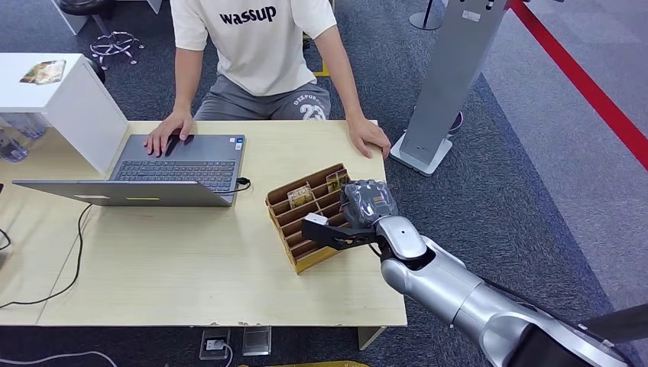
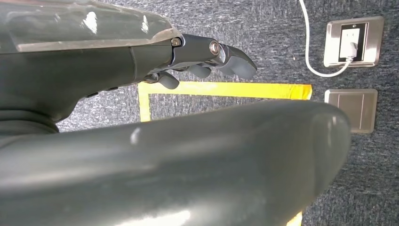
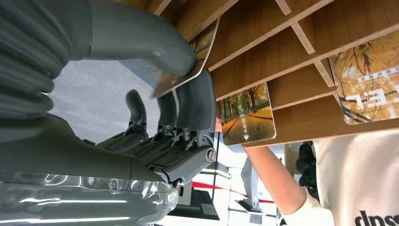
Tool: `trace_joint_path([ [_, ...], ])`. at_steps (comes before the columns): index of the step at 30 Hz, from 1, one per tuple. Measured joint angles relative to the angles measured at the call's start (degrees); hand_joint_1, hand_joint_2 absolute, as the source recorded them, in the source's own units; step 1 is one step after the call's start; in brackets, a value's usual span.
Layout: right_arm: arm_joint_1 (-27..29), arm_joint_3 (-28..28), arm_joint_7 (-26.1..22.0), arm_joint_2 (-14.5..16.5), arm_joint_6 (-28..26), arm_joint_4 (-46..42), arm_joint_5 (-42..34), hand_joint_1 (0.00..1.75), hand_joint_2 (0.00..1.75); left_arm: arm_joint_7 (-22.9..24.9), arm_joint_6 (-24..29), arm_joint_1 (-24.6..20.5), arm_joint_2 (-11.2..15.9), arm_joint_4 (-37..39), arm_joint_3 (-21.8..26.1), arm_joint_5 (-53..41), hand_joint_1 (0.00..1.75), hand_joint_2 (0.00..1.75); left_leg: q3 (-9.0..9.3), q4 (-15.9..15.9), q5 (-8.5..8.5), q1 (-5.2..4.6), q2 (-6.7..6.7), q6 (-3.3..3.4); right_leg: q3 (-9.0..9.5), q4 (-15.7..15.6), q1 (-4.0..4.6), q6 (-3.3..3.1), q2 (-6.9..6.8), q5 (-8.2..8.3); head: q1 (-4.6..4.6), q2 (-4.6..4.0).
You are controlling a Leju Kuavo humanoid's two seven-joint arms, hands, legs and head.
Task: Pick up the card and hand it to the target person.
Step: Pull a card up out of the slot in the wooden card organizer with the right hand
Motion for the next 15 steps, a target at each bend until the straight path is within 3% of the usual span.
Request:
trace_joint_path([
  [15, 0.7, -0.2, 0.8, -1.1, 0.6, -1.5, -0.3, 1.38, 1.75, -0.4, -0.7, -0.5, 0.3, -0.1, -0.6, -0.6, 0.0, 0.0, 0.01, 0.0, 0.02, 0.0, -0.09, 0.0, 0.02, 0.0, 0.0, 0.0, -0.09, -0.01, 0.0, 0.0],
])
